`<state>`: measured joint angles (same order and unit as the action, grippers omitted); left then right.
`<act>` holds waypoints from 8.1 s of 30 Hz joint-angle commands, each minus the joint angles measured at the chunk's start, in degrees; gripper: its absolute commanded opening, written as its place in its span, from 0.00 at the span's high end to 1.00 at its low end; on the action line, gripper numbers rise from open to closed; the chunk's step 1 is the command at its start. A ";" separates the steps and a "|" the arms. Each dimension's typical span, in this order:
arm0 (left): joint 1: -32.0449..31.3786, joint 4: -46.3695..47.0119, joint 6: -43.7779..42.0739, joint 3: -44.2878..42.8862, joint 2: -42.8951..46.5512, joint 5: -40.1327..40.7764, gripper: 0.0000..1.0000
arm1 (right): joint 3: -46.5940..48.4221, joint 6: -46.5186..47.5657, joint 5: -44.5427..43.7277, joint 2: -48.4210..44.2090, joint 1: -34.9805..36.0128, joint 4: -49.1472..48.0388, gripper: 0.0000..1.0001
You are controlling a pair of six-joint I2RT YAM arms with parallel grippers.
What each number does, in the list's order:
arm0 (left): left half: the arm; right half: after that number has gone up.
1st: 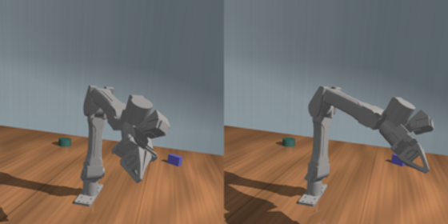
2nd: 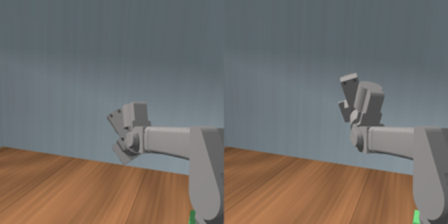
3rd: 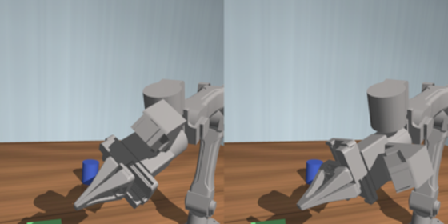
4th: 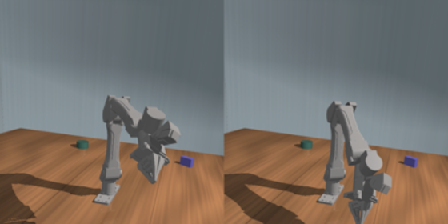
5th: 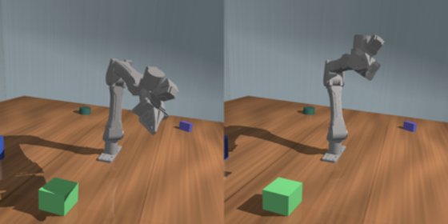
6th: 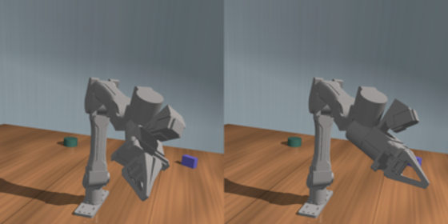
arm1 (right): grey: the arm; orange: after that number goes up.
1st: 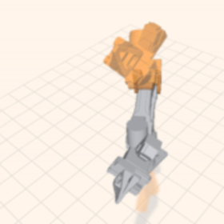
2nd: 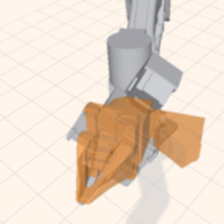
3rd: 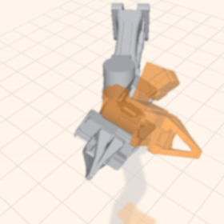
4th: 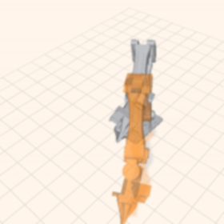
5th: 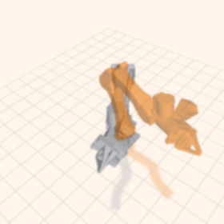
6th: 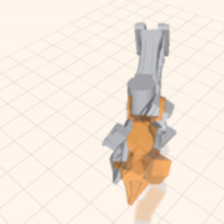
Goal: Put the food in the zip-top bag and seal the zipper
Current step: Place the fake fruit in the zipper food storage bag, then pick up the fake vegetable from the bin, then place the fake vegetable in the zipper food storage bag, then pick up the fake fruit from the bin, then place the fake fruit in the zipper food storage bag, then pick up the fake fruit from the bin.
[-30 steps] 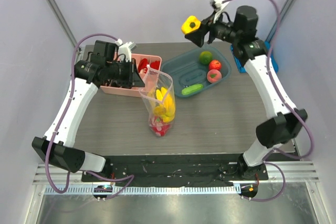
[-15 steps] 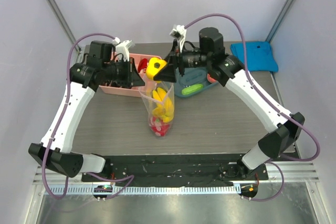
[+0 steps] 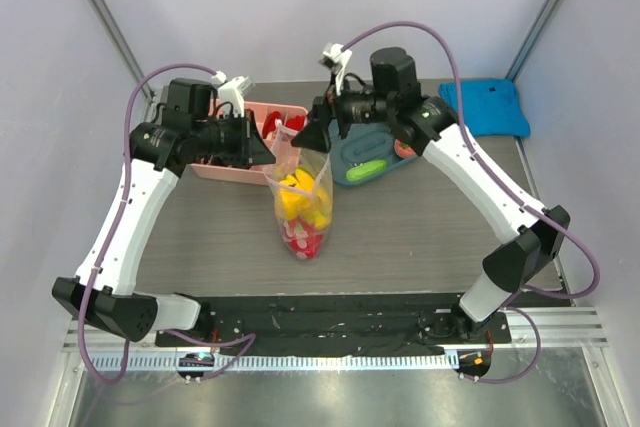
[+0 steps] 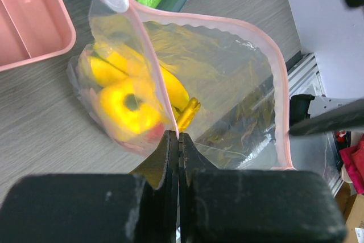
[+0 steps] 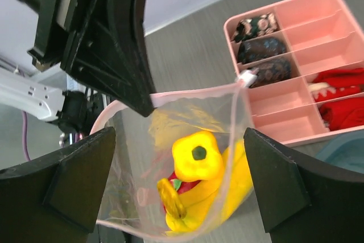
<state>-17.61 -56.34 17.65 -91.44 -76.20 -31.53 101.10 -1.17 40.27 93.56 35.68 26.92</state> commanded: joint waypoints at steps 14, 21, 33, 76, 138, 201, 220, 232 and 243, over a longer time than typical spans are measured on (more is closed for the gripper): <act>0.03 2.64 -1.56 -0.85 -0.35 -0.73 1.00 | 1.12 40.43 -2.20 11.01 -21.88 26.49 0.04; 0.03 1.84 -2.71 -1.46 -1.40 -0.20 1.00 | 10.41 54.15 -10.91 24.98 -21.88 32.75 0.18; 0.03 2.02 -2.53 -1.29 -2.81 0.33 1.00 | 21.24 74.19 -13.65 37.31 -19.16 43.12 0.18; 0.56 3.25 -2.80 -1.46 -3.69 0.33 1.00 | 23.72 30.74 8.58 14.91 -26.10 26.37 0.99; 0.47 3.08 -2.27 -2.60 -3.86 2.43 1.00 | -1.70 9.53 -32.09 24.56 -24.70 -13.64 0.10; 0.47 3.07 -3.68 -1.20 1.06 1.38 1.00 | -8.64 7.76 -3.27 -6.98 2.55 -5.56 0.07; 0.38 3.60 -2.44 -0.49 0.01 2.70 1.00 | -2.75 6.61 -28.29 3.99 -22.94 0.59 0.08; 0.38 2.72 -3.24 -1.72 -2.19 3.84 1.00 | -1.00 -0.74 -50.03 20.24 -24.70 1.03 0.13; 0.38 0.96 -4.73 -3.13 -3.16 5.34 1.00 | 2.26 -4.19 -52.84 28.34 -25.49 1.56 0.14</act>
<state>-17.34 -55.31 14.41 -92.49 -79.55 -27.07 99.04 -3.18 -10.07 121.27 10.63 29.36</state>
